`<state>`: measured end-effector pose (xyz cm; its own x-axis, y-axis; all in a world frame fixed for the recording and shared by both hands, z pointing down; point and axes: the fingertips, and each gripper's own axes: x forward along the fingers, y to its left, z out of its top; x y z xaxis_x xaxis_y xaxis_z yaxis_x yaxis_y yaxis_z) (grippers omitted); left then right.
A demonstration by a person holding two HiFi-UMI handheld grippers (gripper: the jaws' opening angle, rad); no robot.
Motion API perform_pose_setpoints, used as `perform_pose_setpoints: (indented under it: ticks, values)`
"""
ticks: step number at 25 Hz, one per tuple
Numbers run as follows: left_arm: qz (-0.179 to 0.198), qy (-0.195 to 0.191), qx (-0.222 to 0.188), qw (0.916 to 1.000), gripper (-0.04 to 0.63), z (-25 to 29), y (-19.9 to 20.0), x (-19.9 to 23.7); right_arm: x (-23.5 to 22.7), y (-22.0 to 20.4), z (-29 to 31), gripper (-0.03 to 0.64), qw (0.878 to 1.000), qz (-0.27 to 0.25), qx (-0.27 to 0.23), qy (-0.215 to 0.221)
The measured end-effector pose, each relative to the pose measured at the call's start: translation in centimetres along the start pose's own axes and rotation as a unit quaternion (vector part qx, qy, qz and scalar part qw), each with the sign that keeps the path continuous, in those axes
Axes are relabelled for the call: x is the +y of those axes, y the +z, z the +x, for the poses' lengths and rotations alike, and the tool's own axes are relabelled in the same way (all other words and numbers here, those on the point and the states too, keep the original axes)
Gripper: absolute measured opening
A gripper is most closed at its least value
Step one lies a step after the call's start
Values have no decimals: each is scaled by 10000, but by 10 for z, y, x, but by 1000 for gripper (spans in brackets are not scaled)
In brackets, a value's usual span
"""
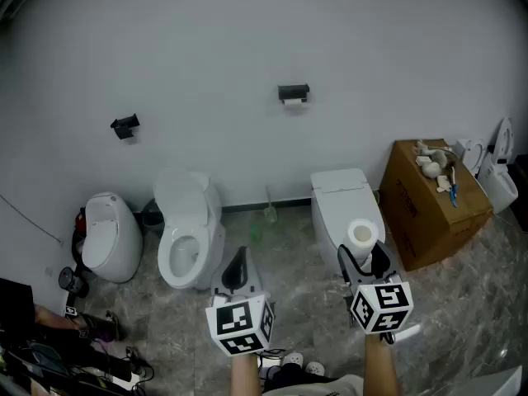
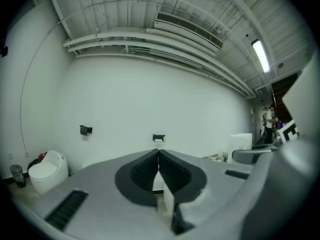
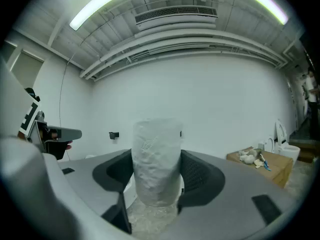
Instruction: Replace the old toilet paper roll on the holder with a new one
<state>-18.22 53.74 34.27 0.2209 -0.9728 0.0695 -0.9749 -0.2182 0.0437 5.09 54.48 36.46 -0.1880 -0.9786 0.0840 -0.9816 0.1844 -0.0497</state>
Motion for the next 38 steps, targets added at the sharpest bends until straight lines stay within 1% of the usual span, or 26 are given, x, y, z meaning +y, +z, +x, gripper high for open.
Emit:
perform_pose_setpoints:
  ticks: [16, 21, 25, 27, 30, 31, 33, 34, 38]
  values:
    - [-28, 19, 27, 10000, 3, 8, 2, 11, 4, 2, 10, 291, 10000, 7, 12, -19]
    - [-50, 2, -104, 9999, 3, 14, 5, 14, 2, 0, 17, 292, 9999, 107, 12, -33]
    - [50, -45, -368, 9993, 9, 17, 12, 15, 2, -1, 22, 292, 9999, 136, 6, -31]
    - [128, 29, -448, 9989, 31, 22, 16, 16, 2, -1, 29, 291, 9998, 204, 11, 3]
    - [182, 43, -470, 9987, 99, 32, 19, 21, 3, 0, 41, 292, 9995, 326, 17, 42]
    - [184, 15, -484, 9987, 129, 35, 19, 22, 4, 0, 44, 292, 9995, 316, 19, 33]
    - [188, -10, -505, 9985, 226, 40, 18, 25, 7, -1, 49, 292, 9996, 278, 6, 14]
    - [204, -4, -501, 9985, 239, 43, 17, 28, 8, 0, 51, 292, 9996, 268, -8, 8]
    - [256, -20, -448, 9987, 255, 55, 14, 37, 12, -1, 60, 293, 9997, 243, -24, -31]
